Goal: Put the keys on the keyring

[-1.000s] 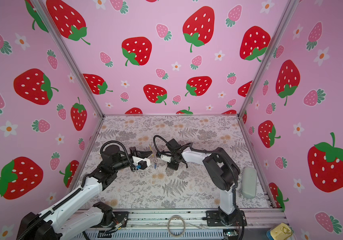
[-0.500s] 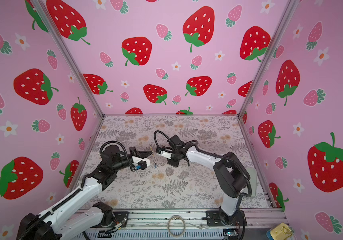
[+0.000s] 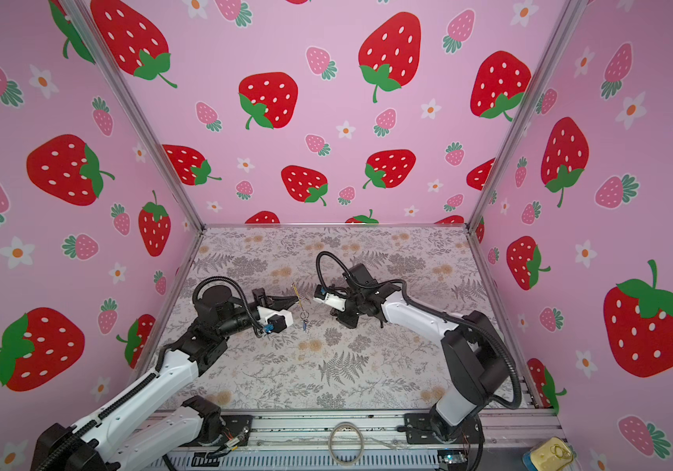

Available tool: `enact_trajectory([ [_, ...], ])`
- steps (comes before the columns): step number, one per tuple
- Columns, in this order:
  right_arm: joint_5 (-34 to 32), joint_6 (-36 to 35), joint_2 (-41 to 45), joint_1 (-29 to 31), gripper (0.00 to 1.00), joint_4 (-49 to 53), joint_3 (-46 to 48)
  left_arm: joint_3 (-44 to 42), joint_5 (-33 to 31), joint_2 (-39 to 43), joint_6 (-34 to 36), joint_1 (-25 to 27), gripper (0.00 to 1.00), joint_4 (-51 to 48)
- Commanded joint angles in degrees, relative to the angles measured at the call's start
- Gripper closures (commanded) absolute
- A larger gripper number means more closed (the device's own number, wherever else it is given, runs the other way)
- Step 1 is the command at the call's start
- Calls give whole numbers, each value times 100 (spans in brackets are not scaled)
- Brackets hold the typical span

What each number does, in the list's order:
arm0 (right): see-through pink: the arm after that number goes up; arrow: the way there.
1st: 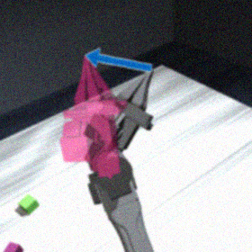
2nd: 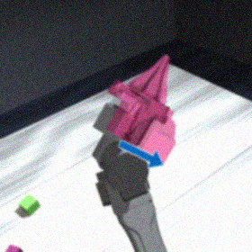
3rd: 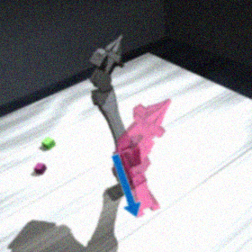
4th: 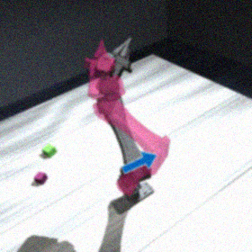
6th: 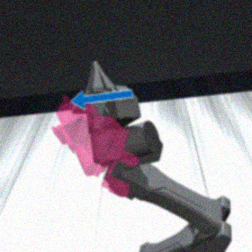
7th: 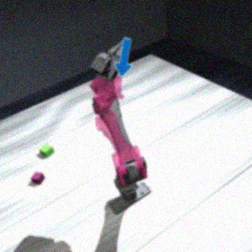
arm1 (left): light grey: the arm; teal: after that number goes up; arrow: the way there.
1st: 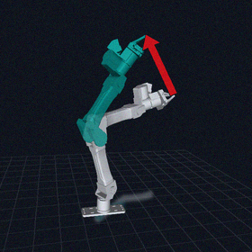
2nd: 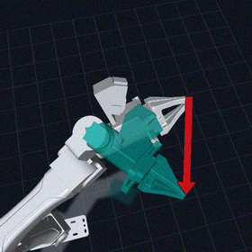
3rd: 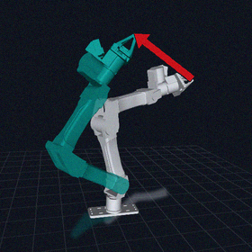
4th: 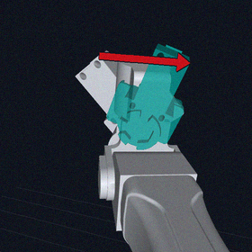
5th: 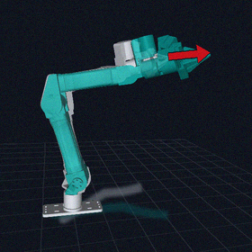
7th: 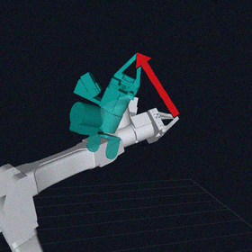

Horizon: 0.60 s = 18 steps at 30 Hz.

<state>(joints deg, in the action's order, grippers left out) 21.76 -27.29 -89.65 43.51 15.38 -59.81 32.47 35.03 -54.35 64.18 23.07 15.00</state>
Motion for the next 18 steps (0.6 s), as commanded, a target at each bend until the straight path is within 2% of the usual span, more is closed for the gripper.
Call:
enact_trajectory([
  [1,685,-231,387,-186,100,-394,234,23,204,115,-215,-24,100,116],
  [11,1808,-1094,1224,-653,100,-361,551,318,824,-126,-371,-30,100,-480],
  [18,2014,-1295,1417,-738,100,-180,304,465,961,-332,-189,-24,100,-745],
])
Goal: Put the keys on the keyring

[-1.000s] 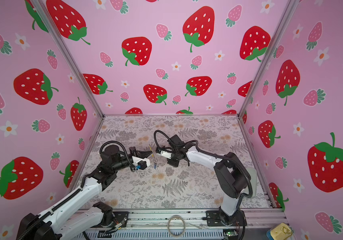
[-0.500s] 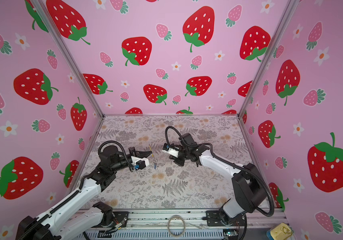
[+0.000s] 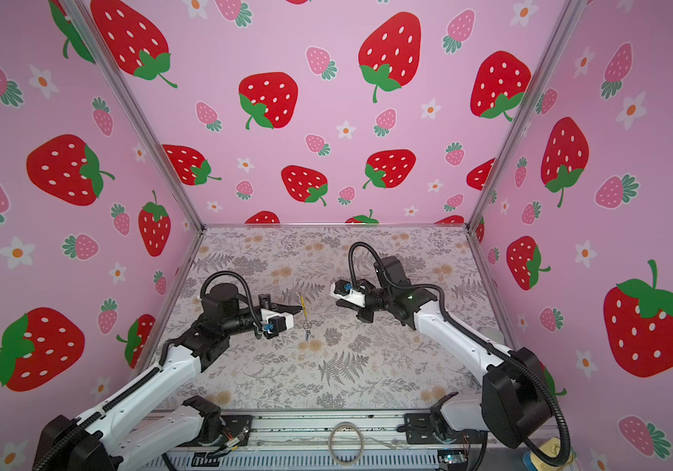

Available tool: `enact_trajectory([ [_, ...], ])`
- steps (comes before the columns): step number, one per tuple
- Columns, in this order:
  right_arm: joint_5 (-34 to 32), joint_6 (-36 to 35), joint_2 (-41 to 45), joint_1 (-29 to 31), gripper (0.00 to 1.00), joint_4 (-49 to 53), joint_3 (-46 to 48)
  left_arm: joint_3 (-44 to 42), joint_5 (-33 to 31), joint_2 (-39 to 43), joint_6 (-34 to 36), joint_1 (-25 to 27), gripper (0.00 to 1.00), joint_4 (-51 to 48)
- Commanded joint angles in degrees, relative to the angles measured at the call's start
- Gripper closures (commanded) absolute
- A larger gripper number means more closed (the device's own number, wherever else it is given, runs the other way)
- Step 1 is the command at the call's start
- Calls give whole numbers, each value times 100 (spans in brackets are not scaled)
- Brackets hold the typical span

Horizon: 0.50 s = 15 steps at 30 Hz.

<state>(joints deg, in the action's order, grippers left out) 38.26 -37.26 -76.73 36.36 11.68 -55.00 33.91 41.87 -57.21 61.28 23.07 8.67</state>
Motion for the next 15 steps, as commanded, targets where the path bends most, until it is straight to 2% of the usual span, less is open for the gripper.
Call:
enact_trajectory([
  [1,407,-288,149,-24,100,202,-215,354,282,-103,135,-22,100,-121],
  [9,921,-169,347,-24,100,116,-270,601,320,-463,332,135,100,-255],
  [15,1363,349,371,-32,100,-176,-212,713,391,-589,267,193,100,-305],
])
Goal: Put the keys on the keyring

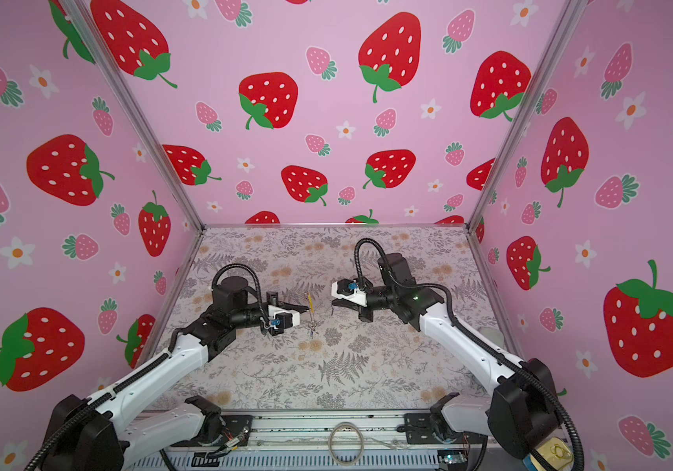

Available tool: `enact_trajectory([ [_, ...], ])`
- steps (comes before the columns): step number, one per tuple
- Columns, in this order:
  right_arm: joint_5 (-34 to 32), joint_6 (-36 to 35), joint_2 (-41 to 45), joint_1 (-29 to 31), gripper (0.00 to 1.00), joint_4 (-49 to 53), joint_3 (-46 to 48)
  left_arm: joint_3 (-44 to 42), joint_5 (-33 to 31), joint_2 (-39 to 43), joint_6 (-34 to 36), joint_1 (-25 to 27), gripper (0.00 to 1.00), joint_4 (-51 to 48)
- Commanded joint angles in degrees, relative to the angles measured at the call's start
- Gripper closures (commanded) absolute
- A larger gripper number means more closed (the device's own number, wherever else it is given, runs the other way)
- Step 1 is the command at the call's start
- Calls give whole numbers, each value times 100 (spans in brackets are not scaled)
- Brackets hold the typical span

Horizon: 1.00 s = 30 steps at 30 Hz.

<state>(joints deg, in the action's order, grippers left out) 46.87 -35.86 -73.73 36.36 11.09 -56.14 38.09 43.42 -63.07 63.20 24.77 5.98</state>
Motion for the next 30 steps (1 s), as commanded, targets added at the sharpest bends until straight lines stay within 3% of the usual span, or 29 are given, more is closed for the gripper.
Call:
enact_trajectory([
  [1,593,307,51,-32,100,-158,-84,295,236,-8,60,19,100,-29],
  [4,654,498,-47,-41,100,-265,2,310,220,2,23,20,100,-71],
  [15,-722,728,-1355,-40,100,1186,-591,88,-86,358,-121,-199,100,-106],
  [24,-2351,445,-1205,-36,100,2489,-714,-16,-132,483,-228,-250,100,-33],
  [30,-2970,-410,-1069,-41,100,3164,-668,-57,-105,570,-269,-264,100,-9],
])
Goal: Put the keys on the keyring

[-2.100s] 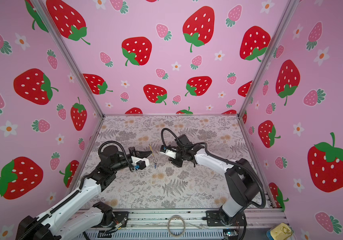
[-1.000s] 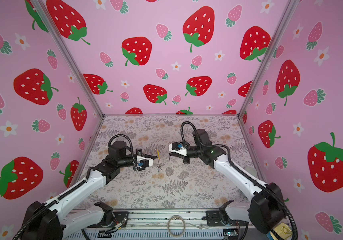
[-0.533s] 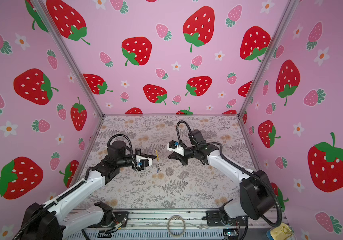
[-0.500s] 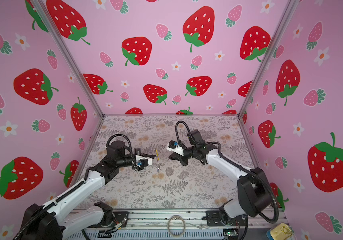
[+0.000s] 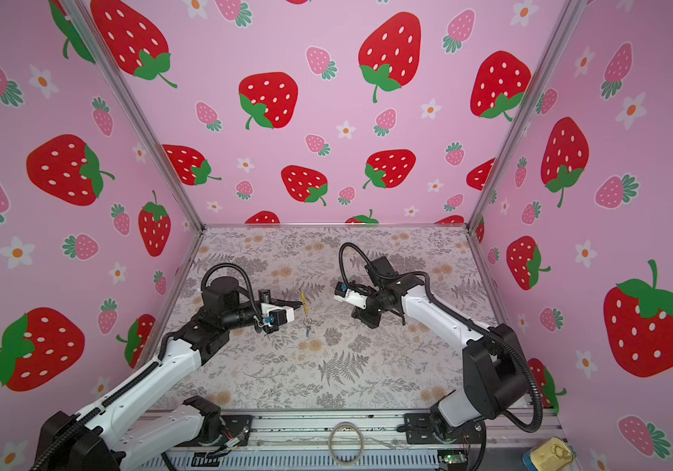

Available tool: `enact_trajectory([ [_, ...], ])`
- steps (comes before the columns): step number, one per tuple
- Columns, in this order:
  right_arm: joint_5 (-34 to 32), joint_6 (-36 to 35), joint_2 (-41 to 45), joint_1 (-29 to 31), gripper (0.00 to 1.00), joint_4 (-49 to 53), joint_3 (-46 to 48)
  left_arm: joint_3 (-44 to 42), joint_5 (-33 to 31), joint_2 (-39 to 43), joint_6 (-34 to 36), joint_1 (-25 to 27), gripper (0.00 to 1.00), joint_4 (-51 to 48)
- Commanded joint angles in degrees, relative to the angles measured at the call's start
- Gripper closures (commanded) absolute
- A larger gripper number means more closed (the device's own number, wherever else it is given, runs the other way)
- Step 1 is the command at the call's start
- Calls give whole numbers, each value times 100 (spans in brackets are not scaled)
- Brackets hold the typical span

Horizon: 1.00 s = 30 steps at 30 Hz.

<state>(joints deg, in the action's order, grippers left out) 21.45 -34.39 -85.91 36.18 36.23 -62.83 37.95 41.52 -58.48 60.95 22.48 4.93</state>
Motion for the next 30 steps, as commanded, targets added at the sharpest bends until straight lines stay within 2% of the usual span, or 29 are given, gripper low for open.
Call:
enact_trajectory([
  [1,-437,-681,132,-21,100,704,-22,-50,90,130,-48,-33,100,93],
  [15,-435,-1087,-1503,772,100,423,-619,-226,-15,520,-92,-33,100,-59],
  [30,187,-1052,-2427,1062,100,129,-1120,-280,-39,592,-153,-33,100,-58],
])
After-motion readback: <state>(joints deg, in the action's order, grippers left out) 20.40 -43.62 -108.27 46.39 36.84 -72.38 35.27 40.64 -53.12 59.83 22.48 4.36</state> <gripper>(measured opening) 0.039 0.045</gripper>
